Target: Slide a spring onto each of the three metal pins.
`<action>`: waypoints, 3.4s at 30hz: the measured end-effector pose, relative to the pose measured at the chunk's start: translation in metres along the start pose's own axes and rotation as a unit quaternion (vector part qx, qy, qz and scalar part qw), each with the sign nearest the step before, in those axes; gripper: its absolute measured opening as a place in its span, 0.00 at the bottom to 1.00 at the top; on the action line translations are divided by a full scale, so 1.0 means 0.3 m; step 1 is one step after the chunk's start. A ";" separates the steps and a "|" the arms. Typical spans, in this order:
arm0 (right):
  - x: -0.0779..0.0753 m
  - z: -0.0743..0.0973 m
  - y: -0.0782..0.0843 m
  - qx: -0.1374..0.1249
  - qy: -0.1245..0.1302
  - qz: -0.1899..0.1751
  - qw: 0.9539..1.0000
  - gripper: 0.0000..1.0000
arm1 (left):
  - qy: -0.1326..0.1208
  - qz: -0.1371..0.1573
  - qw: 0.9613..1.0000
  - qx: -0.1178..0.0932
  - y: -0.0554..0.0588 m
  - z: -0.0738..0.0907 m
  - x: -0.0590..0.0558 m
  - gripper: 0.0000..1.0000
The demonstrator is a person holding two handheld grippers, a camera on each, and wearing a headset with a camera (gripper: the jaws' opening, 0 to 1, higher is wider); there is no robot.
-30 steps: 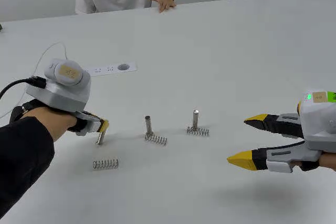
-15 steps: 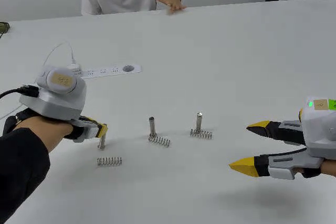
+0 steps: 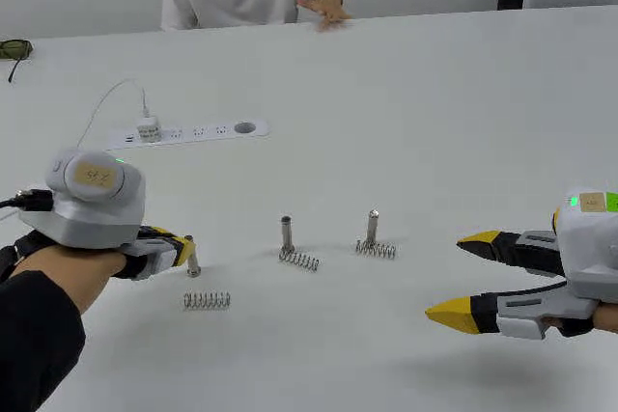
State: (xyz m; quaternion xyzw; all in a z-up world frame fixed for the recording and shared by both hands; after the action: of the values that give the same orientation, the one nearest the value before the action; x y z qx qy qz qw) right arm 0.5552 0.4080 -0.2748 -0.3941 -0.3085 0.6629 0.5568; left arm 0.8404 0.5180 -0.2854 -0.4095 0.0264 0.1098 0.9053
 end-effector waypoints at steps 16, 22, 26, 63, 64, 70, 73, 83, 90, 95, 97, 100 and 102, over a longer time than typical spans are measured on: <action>0.004 -0.007 0.011 0.005 -0.004 -0.001 1.000 0.65 | -0.003 -0.010 1.000 -0.029 0.026 -0.005 0.010 0.01; 0.003 -0.006 0.011 0.005 -0.002 -0.002 1.000 0.65 | 0.001 -0.012 1.000 -0.026 0.028 0.000 0.010 0.01; 0.003 -0.007 0.013 0.007 -0.002 -0.002 1.000 0.65 | 0.002 -0.012 1.000 -0.022 0.040 0.004 0.008 0.01; 0.007 -0.014 0.024 0.013 -0.005 -0.003 1.000 0.65 | 0.118 -0.120 0.985 0.036 0.135 0.018 -0.079 0.18; 0.007 -0.014 0.024 0.013 -0.005 -0.004 1.000 0.65 | 0.121 -0.124 0.984 0.039 0.138 0.017 -0.080 0.19; 0.011 -0.014 0.022 0.014 -0.005 -0.004 1.000 0.65 | 0.128 -0.148 0.979 0.064 0.165 -0.005 -0.089 0.21; 0.011 -0.013 0.024 0.015 -0.004 -0.005 1.000 0.65 | 0.128 -0.154 0.977 0.070 0.170 -0.015 -0.090 0.21; 0.017 -0.009 0.016 0.014 -0.003 -0.005 1.000 0.65 | 0.123 -0.155 0.977 0.083 0.188 -0.027 -0.082 0.19; 0.014 -0.009 0.019 0.014 -0.003 -0.005 1.000 0.65 | 0.118 -0.151 0.978 0.087 0.199 -0.028 -0.074 0.15; 0.013 -0.009 0.019 0.014 -0.002 -0.005 1.000 0.65 | 0.116 -0.149 0.978 0.085 0.204 -0.028 -0.076 0.14; 0.013 -0.009 0.019 0.014 -0.002 -0.005 1.000 0.65 | 0.118 -0.150 0.978 0.086 0.206 -0.028 -0.077 0.12; 0.012 -0.008 0.020 0.014 -0.002 -0.005 1.000 0.65 | 0.117 -0.151 0.978 0.085 0.209 -0.028 -0.079 0.12; 0.013 -0.009 0.020 0.014 -0.002 -0.005 1.000 0.65 | 0.116 -0.150 0.978 0.083 0.211 -0.027 -0.080 0.12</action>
State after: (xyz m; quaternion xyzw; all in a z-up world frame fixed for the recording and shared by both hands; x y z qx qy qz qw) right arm 0.5542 0.4106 -0.2818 -0.3831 -0.3021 0.6653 0.5652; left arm 0.8033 0.5481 -0.3339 -0.3422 0.0789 -0.0780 0.9331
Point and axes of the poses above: the centre of the closed fingertips' face, and the gripper's own axes: z roughly backward along the fingers, x roughly to its left, y roughly out of its underside, the point moved 2 cm from there along z, roughly backward along the fingers, and after that the axes turned 12 degrees about z, right-handed, at the moved point
